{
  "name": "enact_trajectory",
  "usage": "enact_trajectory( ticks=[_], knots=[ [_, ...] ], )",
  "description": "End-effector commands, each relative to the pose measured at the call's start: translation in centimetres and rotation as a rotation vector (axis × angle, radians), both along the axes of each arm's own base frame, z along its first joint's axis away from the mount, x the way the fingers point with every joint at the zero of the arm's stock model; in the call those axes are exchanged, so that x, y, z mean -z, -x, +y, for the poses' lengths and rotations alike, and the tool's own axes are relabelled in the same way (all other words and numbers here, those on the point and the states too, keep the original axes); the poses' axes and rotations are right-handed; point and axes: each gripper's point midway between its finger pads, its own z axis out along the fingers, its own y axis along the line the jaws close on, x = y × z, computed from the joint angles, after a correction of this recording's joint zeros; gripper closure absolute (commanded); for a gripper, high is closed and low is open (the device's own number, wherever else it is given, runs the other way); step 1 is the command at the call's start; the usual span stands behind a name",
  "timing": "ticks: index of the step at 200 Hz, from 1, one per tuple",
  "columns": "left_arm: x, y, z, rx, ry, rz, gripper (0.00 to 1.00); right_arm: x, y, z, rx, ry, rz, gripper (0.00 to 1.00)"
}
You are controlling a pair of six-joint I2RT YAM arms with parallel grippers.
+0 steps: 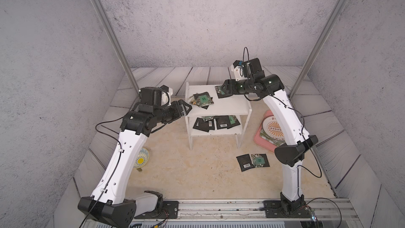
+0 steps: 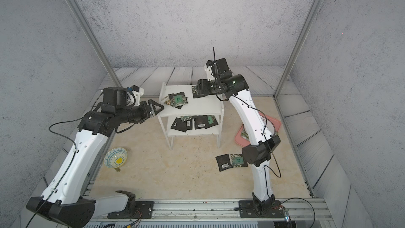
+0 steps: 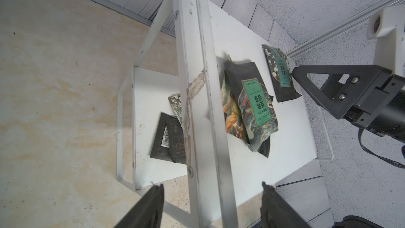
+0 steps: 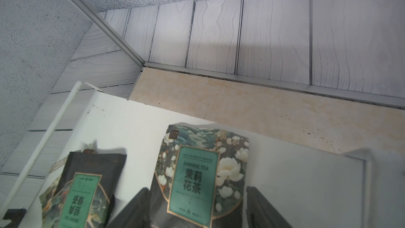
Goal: Remove the tea bags from the shelf
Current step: Pick up the tea bag from the shelf.
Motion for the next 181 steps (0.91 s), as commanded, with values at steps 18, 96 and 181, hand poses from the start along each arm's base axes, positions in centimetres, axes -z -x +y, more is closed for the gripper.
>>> enact_trajectory(
  ticks=[18,96,181],
  knots=[
    [-0.3,0.1,-0.1,0.004,0.005,-0.025,0.26,4.3,-0.8,-0.5,0.017,0.131,0.062,0.31],
    [0.2,0.0,-0.1,0.000,0.009,-0.019,0.26,9.0,0.6,-0.8,-0.011,0.410,0.074,0.39],
    [0.5,-0.2,-0.3,0.000,0.022,-0.008,0.26,9.5,1.9,-0.5,-0.018,0.373,0.101,0.60]
  ],
)
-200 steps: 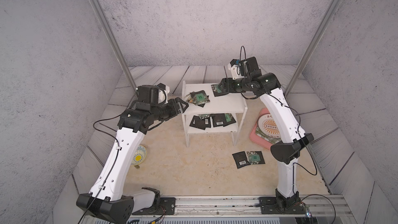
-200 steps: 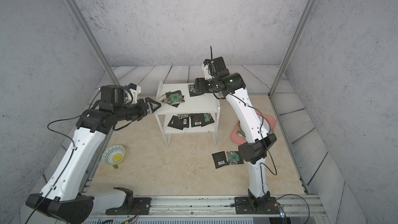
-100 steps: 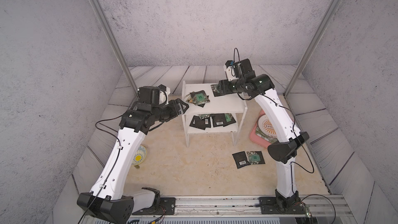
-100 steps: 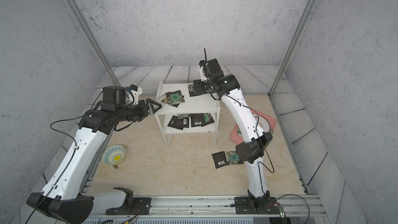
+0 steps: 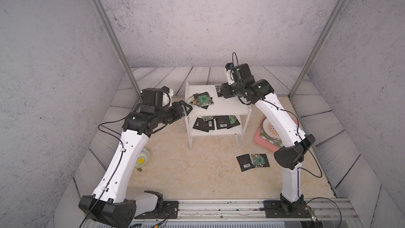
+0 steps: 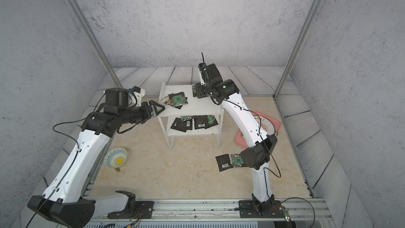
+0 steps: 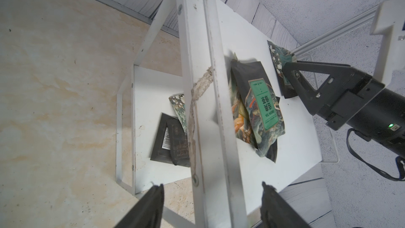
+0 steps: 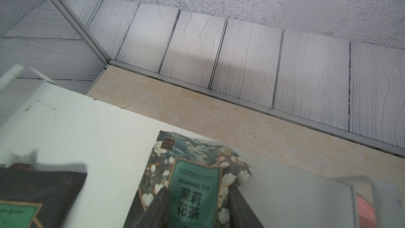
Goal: Remove the tea bags from the shelf
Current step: Pick up the tea bag from the shelf.
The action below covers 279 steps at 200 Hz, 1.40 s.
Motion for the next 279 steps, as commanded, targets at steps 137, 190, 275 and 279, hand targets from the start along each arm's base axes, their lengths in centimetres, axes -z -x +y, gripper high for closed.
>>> enact_trajectory(
  ticks=[137,190,275,279],
  knots=[
    [0.1,0.6,-0.1,-0.003,0.021,0.000,0.26,0.7,4.5,-1.4,-0.024,0.002,0.136,0.82],
    [0.1,0.8,-0.1,-0.004,0.028,0.001,0.26,-0.7,5.0,-1.6,-0.026,-0.020,0.111,0.86],
    [0.1,0.9,-0.1,-0.007,0.033,0.002,0.26,-4.2,6.7,-2.3,-0.045,-0.077,0.050,0.88],
    [0.1,0.9,-0.1,-0.007,0.033,0.004,0.26,-4.4,6.8,-2.4,-0.045,-0.079,0.046,0.88]
  ],
)
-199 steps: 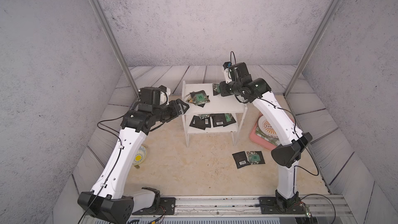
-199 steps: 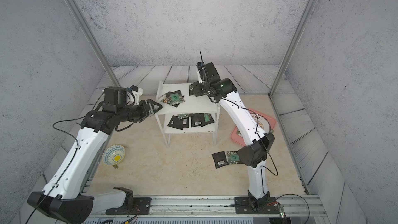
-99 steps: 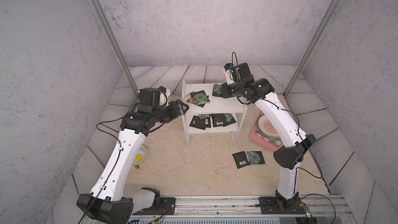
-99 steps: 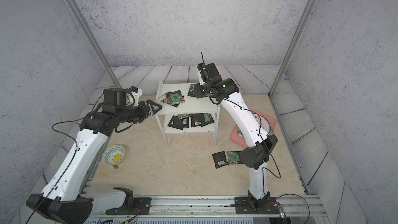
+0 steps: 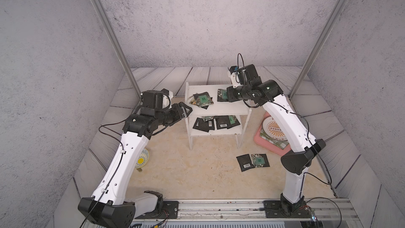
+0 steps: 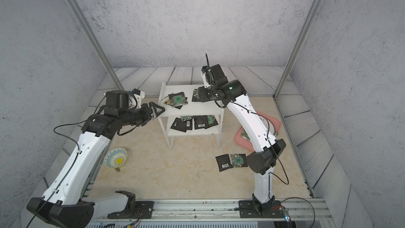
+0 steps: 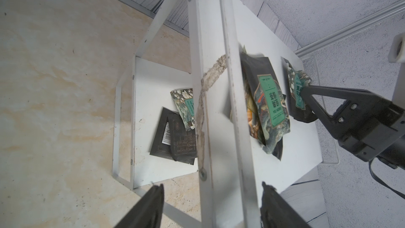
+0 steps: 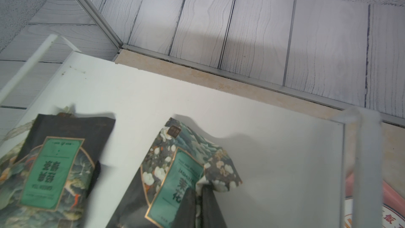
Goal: Remove the tea bags from the shelf
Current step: Pick up the tea bag from the shelf.
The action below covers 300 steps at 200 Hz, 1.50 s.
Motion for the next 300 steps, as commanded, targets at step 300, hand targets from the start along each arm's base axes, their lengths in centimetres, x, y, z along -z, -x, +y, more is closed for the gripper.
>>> enact_trajectory(
  ticks=[300],
  knots=[
    [4.9,6.7,0.9,0.065,-0.013,-0.020,0.26,-2.4,15.4,-6.9,-0.062,-0.287,-0.049,0.96]
  ],
)
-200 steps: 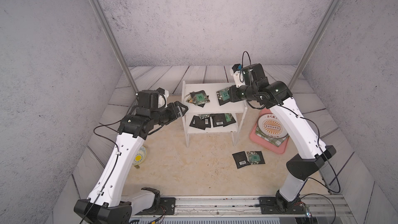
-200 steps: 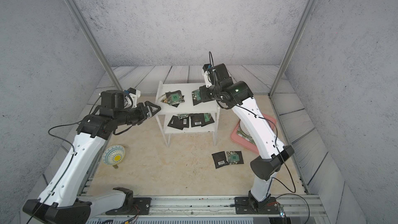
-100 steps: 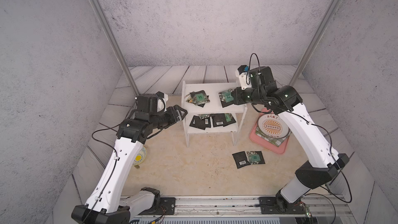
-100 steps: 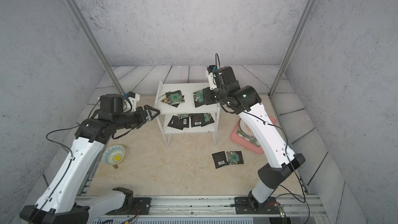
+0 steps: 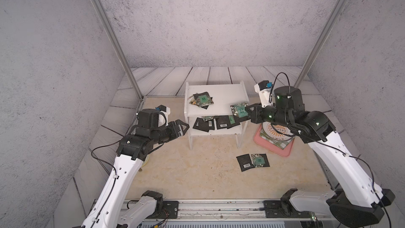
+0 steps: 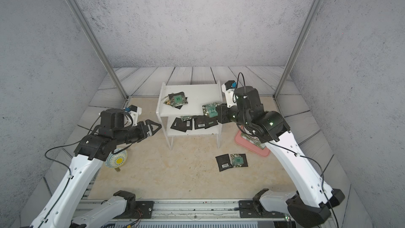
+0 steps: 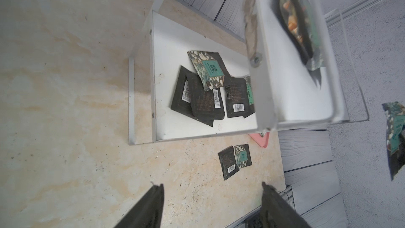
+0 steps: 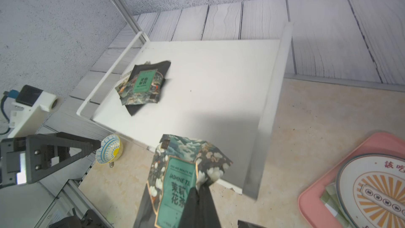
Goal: Remove the tea bags from the shelf
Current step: Place the tea bag at the center of the board.
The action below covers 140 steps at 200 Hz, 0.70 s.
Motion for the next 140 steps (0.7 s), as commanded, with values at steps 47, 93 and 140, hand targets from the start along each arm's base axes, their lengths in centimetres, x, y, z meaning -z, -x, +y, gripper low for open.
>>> enact_trajectory(
  ticks=[47,93,140],
  knots=[
    [2.3,1.9,-0.8,0.042,0.024,-0.024,0.26,5.9,4.5,-1.9,-0.007,-0.064,0.058,0.96],
    [4.0,2.5,-1.3,0.049,0.011,0.004,0.27,12.9,5.7,-2.6,0.038,-0.073,0.170,0.96],
    [7.1,3.4,-1.8,0.066,-0.027,0.044,0.27,19.5,5.9,-2.7,0.079,-0.050,0.276,0.96]
  ],
)
